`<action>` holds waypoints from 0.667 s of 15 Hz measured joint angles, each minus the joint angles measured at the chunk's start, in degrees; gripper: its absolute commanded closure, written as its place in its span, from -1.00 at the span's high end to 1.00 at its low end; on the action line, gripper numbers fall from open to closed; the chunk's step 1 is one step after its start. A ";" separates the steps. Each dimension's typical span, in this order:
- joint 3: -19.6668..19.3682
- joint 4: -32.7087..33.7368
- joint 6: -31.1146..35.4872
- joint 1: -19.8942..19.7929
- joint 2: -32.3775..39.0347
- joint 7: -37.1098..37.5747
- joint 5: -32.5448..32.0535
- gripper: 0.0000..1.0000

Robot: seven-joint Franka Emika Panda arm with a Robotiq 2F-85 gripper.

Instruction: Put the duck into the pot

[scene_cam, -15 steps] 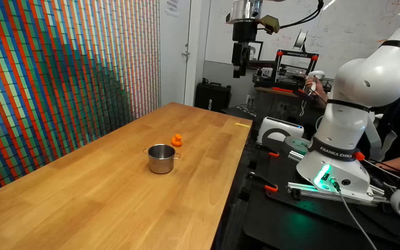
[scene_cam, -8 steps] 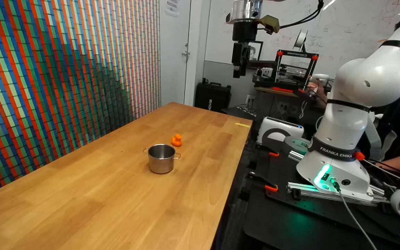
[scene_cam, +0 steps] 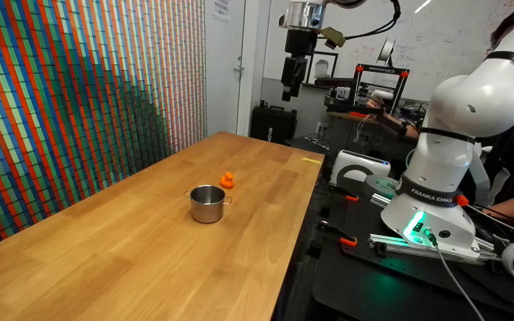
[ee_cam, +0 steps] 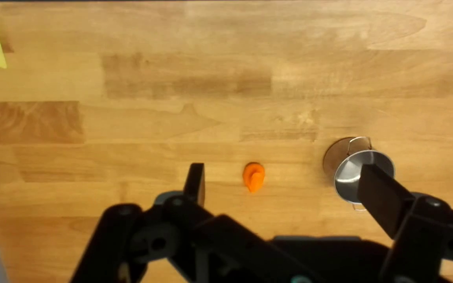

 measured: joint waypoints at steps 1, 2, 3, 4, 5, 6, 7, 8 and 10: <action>0.29 0.57 2.03 0.00 1.65 0.01 -0.58 1.00; 0.44 1.27 3.96 0.00 3.52 0.02 -1.15 1.00; 0.46 2.09 5.84 -0.01 5.58 0.04 -1.67 1.00; 0.46 3.03 7.49 -0.07 7.82 0.06 -2.27 1.00; 0.46 4.06 9.03 -0.18 10.23 0.09 -2.89 1.00; 0.45 5.14 10.45 -0.29 12.79 0.12 -3.39 1.00; 0.41 6.26 11.73 -0.39 15.48 0.22 -3.71 1.00; 0.35 7.38 12.86 -0.46 18.30 0.33 -3.84 1.00; 0.22 9.70 14.76 -0.47 24.08 0.64 -3.86 1.00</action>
